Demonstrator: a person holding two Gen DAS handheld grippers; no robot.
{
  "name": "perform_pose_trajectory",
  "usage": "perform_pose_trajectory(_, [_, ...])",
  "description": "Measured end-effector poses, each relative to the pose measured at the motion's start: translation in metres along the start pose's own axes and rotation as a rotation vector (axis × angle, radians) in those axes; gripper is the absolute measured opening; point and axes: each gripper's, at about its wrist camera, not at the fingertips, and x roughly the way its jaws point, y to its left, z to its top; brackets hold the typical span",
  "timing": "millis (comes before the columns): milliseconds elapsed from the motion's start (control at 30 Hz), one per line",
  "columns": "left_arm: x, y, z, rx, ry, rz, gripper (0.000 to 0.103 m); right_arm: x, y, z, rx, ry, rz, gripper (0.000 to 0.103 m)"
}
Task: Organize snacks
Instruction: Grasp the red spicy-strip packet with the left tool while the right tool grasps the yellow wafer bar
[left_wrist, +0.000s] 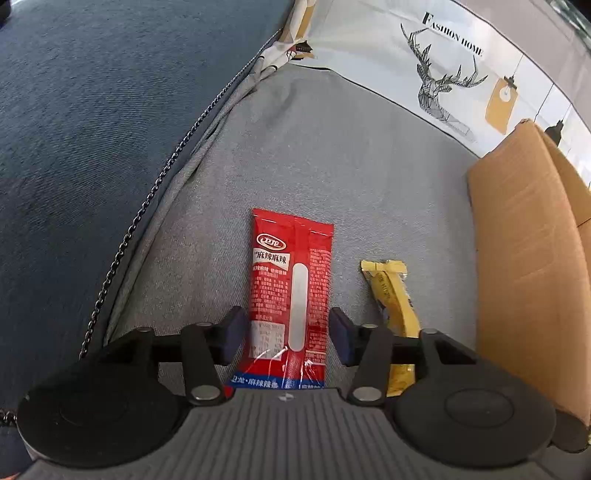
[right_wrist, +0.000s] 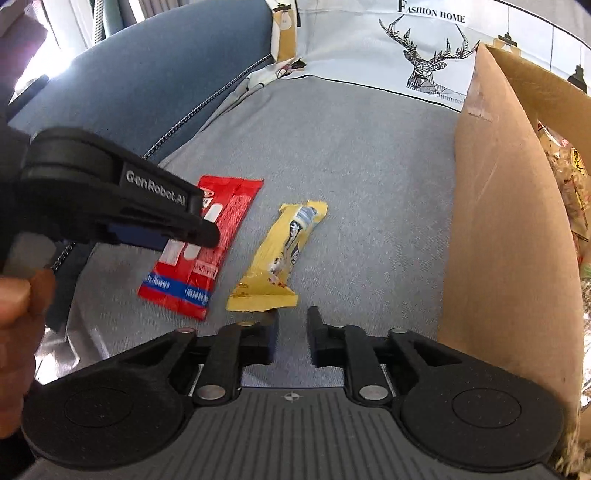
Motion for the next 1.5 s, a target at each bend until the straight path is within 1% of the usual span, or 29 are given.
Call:
perform_pose_trajectory(100, [0.006, -0.004, 0.003, 0.018, 0.007, 0.008, 0.057, 0.004, 0.0, 0.001, 0.012, -0.003, -0.005, 0.032])
perform_pose_trajectory(300, [0.014, -0.016, 0.003, 0.086, 0.01, 0.041, 0.056, 0.014, -0.003, 0.001, 0.014, -0.003, -0.033, 0.034])
perform_pose_trajectory(333, [0.015, -0.018, 0.002, 0.101, 0.007, 0.048, 0.055, 0.016, -0.003, 0.002, 0.012, -0.001, -0.04, 0.034])
perform_pose_trajectory(367, [0.015, -0.02, 0.001, 0.12, 0.003, 0.056, 0.051, 0.018, -0.002, 0.002, 0.004, -0.002, -0.045, 0.034])
perform_pose_trajectory(433, [0.015, -0.023, -0.001, 0.149, -0.006, 0.067, 0.047, 0.019, 0.001, 0.0, -0.027, -0.011, -0.061, 0.029])
perform_pose_trajectory(500, [0.014, -0.024, -0.001, 0.151, -0.018, 0.064, 0.042, 0.019, 0.003, -0.001, -0.055, -0.021, -0.073, 0.003])
perform_pose_trajectory(533, [0.012, -0.023, -0.001, 0.147, -0.028, 0.061, 0.04, 0.018, 0.003, -0.001, -0.06, -0.026, -0.074, 0.001])
perform_pose_trajectory(700, [-0.004, -0.019, 0.002, 0.094, -0.113, 0.019, 0.038, -0.003, 0.0, 0.004, -0.031, -0.118, -0.056, 0.0])
perform_pose_trajectory(800, [-0.013, -0.019, 0.003, 0.076, -0.153, 0.016, 0.038, -0.019, 0.003, 0.007, -0.057, -0.195, -0.069, 0.0])
perform_pose_trajectory(900, [-0.021, -0.018, 0.004, 0.057, -0.192, 0.006, 0.037, -0.03, 0.003, 0.009, -0.067, -0.241, -0.078, 0.0])
perform_pose_trajectory(1067, [-0.032, -0.018, 0.005, 0.04, -0.257, -0.011, 0.037, -0.045, 0.0, 0.012, -0.061, -0.292, -0.082, 0.0])
perform_pose_trajectory(1133, [-0.033, -0.018, 0.006, 0.033, -0.264, -0.017, 0.037, -0.05, -0.001, 0.013, -0.061, -0.31, -0.08, 0.0])
perform_pose_trajectory(1167, [-0.033, -0.017, 0.006, 0.028, -0.262, -0.023, 0.037, -0.05, -0.002, 0.013, -0.065, -0.307, -0.072, 0.0])
perform_pose_trajectory(1233, [-0.032, -0.015, 0.006, 0.02, -0.255, -0.03, 0.037, -0.046, -0.002, 0.013, -0.066, -0.277, -0.03, 0.0])
perform_pose_trajectory(1300, [-0.032, -0.014, 0.005, 0.012, -0.251, -0.031, 0.037, -0.038, 0.0, 0.012, -0.064, -0.249, -0.007, 0.004])
perform_pose_trajectory(1333, [-0.032, -0.014, 0.006, 0.008, -0.249, -0.03, 0.037, -0.034, 0.003, 0.011, -0.068, -0.235, -0.003, 0.009])
perform_pose_trajectory(1367, [-0.032, -0.013, 0.005, 0.005, -0.248, -0.029, 0.037, -0.029, 0.006, 0.011, -0.071, -0.222, -0.003, 0.027])
perform_pose_trajectory(1400, [-0.032, -0.013, 0.005, 0.002, -0.248, -0.029, 0.037, -0.025, 0.008, 0.011, -0.071, -0.215, -0.007, 0.048])
perform_pose_trajectory(1467, [-0.033, -0.011, 0.005, -0.006, -0.248, -0.027, 0.037, -0.016, 0.013, 0.011, -0.068, -0.211, -0.036, 0.064])
perform_pose_trajectory(1500, [-0.034, -0.01, 0.005, -0.009, -0.25, -0.024, 0.037, -0.01, 0.015, 0.012, -0.067, -0.206, -0.049, 0.064])
